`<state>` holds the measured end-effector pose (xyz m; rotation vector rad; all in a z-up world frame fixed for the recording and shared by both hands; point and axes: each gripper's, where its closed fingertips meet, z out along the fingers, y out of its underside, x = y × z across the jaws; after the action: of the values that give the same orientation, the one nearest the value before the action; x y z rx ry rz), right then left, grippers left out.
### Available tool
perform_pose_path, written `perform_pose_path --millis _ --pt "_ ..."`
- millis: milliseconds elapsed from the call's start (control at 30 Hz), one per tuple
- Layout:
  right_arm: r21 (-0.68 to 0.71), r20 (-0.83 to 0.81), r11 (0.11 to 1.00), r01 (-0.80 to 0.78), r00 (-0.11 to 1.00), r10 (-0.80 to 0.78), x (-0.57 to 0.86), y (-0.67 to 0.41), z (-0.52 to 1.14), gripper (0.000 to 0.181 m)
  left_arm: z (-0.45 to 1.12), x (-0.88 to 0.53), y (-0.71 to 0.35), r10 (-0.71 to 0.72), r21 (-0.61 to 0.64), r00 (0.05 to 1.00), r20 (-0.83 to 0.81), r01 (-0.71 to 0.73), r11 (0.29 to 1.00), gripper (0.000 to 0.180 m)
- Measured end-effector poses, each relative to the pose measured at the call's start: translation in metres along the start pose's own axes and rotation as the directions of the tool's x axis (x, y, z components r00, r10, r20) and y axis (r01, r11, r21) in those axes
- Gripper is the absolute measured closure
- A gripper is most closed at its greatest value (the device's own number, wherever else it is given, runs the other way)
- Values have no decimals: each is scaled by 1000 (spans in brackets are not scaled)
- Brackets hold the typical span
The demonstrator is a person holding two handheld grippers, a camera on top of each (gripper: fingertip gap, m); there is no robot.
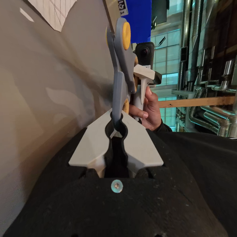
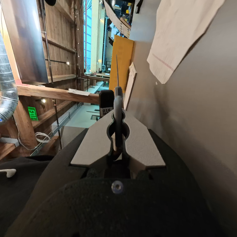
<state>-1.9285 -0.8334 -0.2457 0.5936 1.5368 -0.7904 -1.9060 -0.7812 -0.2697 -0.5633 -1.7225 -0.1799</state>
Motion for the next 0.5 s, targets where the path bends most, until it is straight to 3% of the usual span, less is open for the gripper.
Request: perform_pose_path --millis 367,400,433,500 --pt "-115 184 992 50 983 -29 -37 10 74 175 -76 3 -27 139 142 985 101 -153 978 180" --pt "-134 200 988 74 979 -46 -41 12 85 167 -89 3 -31 156 149 980 121 -174 973 180" --pt "-153 200 984 89 978 -58 -43 14 96 148 -104 2 -36 175 161 973 153 -199 967 180" --pt "-157 214 981 118 973 -83 -49 10 115 142 -142 4 -49 186 209 965 183 -223 952 180"
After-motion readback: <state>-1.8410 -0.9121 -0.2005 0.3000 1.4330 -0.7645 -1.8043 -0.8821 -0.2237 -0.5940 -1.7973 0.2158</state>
